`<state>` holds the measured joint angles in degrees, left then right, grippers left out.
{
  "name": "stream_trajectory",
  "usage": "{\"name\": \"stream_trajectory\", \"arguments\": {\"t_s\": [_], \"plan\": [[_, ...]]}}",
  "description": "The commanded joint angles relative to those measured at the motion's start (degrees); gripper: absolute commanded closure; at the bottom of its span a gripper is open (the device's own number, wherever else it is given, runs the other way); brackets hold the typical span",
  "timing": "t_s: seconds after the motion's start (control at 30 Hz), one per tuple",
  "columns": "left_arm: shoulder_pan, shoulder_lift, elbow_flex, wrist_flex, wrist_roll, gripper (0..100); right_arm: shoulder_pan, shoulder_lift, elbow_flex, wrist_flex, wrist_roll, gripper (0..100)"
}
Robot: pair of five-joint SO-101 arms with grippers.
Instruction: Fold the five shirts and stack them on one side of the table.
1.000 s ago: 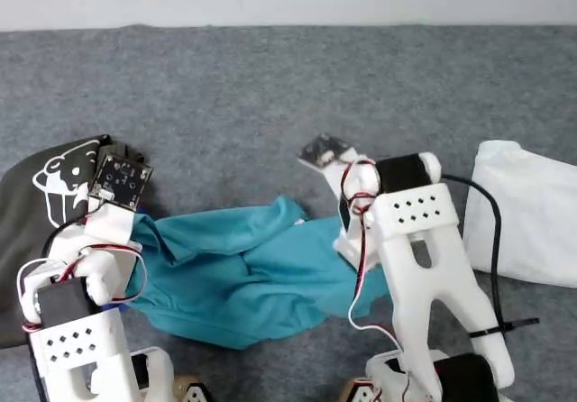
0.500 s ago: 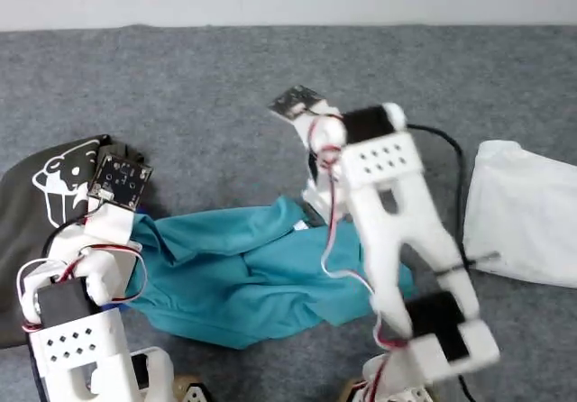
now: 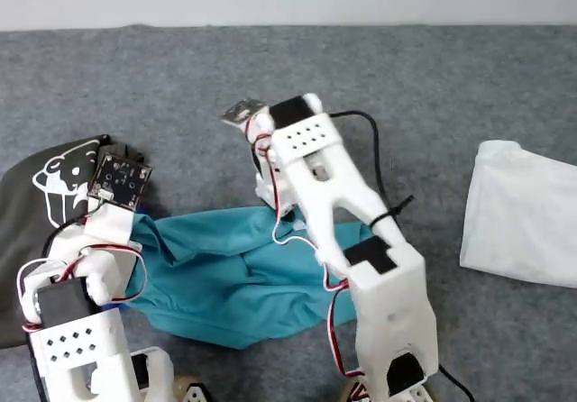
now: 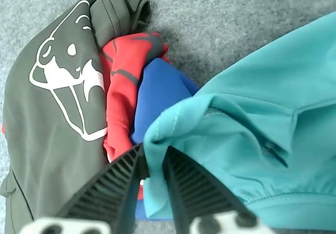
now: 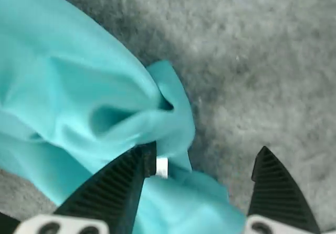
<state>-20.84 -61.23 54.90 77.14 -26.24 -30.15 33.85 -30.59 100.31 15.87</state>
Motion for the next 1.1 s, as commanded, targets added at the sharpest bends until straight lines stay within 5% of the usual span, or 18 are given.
{"name": "stream_trajectory", "arguments": {"t_s": [0.0, 0.17, 0.4, 0.77, 1.07], "plan": [[0.44, -0.44, -0.31, -0.7, 0.35, 99, -1.1, 2.07, -4.31, 1.71, -0.53, 70.2], [0.44, -0.53, 1.54, -0.7, 0.35, 99, -1.19, 4.97, -4.66, 2.15, -0.44, 72.3], [0.44, -0.53, 2.33, -0.88, 0.35, 99, -0.92, 4.88, -5.27, 2.15, 6.15, 97.8], [0.44, -0.53, 1.1, -1.23, 0.26, 99, 2.95, -9.19, -5.27, 2.24, 8.26, 98.9], [0.44, -0.53, -9.98, -6.24, 0.35, 99, 13.05, -23.69, -5.27, -1.54, 11.87, 98.9]]}}
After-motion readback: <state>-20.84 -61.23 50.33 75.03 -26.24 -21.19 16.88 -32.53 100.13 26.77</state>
